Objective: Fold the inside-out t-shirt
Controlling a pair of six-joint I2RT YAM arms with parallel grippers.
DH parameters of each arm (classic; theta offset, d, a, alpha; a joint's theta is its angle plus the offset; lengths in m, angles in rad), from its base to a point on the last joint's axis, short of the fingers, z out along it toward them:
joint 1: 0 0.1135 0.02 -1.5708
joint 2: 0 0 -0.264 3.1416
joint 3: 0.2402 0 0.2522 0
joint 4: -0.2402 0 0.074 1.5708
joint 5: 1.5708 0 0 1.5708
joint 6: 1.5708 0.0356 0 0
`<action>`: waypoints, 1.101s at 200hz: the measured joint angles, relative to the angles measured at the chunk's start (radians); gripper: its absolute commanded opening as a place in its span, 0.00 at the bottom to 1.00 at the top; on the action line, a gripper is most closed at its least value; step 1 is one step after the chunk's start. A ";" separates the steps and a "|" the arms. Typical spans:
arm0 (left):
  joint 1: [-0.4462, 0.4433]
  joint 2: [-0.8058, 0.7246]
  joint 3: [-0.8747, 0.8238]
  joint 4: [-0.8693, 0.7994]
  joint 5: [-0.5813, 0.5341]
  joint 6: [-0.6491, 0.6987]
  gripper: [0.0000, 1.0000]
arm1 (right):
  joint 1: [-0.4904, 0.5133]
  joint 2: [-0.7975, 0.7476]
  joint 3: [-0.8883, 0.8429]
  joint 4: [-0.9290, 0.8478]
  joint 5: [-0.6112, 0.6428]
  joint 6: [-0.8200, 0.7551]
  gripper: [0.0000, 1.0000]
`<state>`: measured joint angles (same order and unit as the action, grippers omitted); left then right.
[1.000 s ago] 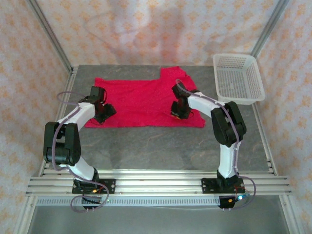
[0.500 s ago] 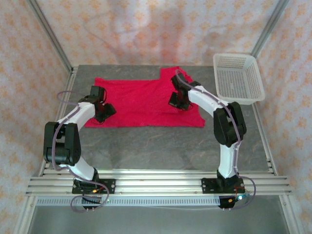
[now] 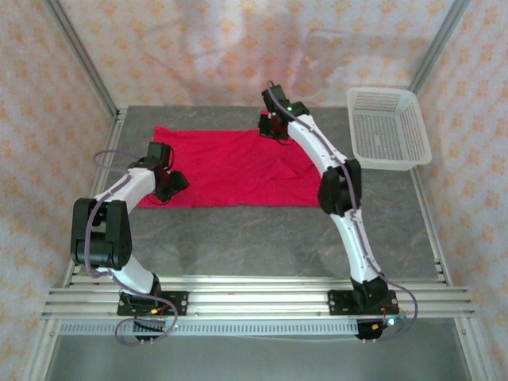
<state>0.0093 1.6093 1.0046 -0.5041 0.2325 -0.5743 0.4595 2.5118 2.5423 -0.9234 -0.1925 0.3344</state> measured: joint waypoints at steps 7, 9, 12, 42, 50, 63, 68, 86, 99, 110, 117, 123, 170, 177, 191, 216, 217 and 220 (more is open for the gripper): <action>0.000 0.000 -0.001 -0.002 0.001 0.000 0.56 | 0.000 0.033 0.054 -0.043 0.008 -0.010 0.33; 0.000 0.000 -0.001 -0.002 0.001 0.000 0.56 | 0.000 0.038 0.063 -0.057 0.011 -0.016 0.33; 0.000 0.000 -0.002 -0.003 0.002 0.001 0.56 | 0.000 0.040 0.064 -0.072 0.014 -0.013 0.33; 0.000 -0.018 -0.002 -0.003 0.016 0.007 0.56 | 0.000 -0.140 -0.303 -0.076 0.012 -0.026 0.45; 0.000 -0.023 -0.001 -0.003 0.023 0.008 0.56 | 0.000 -0.221 -0.452 -0.042 -0.001 -0.024 0.48; 0.000 -0.027 -0.001 -0.003 0.030 0.008 0.56 | 0.000 -0.348 -0.671 0.031 -0.036 -0.017 0.52; 0.000 -0.028 -0.001 -0.003 0.032 0.008 0.56 | 0.000 -0.391 -0.735 0.050 -0.047 -0.011 0.52; 0.000 -0.028 0.000 -0.004 0.038 0.008 0.56 | 0.000 -0.487 -0.875 0.111 -0.074 -0.004 0.55; 0.000 -0.028 0.001 -0.004 0.044 0.008 0.56 | 0.000 -0.507 -0.914 0.146 -0.073 -0.002 0.55; 0.000 -0.028 0.001 -0.004 0.048 0.009 0.56 | 0.000 -0.505 -0.927 0.172 -0.070 -0.003 0.56; 0.000 -0.028 0.001 -0.004 0.049 0.009 0.56 | 0.000 -0.500 -0.932 0.180 -0.065 -0.006 0.56; 0.000 -0.028 0.001 -0.004 0.050 0.009 0.56 | 0.000 -0.494 -0.934 0.184 -0.058 -0.011 0.56; 0.000 -0.027 0.001 -0.004 0.050 0.020 0.56 | 0.000 -0.423 -0.921 0.218 0.028 -0.082 0.56; 0.000 -0.027 0.001 -0.004 0.052 0.020 0.56 | 0.000 -0.414 -0.913 0.221 0.037 -0.089 0.56; 0.000 -0.025 0.001 -0.003 0.052 0.020 0.55 | 0.000 -0.401 -0.891 0.228 0.055 -0.103 0.56; 0.000 -0.014 0.001 -0.004 0.053 0.023 0.55 | 0.000 -0.373 -0.815 0.232 0.067 -0.121 0.56; 0.000 -0.014 0.001 -0.004 0.053 0.023 0.55 | 0.000 -0.372 -0.809 0.232 0.067 -0.123 0.56; 0.000 -0.013 0.001 -0.004 0.053 0.023 0.55 | 0.000 -0.367 -0.799 0.233 0.066 -0.124 0.56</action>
<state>0.0093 1.5967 1.0054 -0.5079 0.2852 -0.5510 0.4591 2.1452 1.7432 -0.6899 -0.1261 0.2104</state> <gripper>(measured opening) 0.555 0.559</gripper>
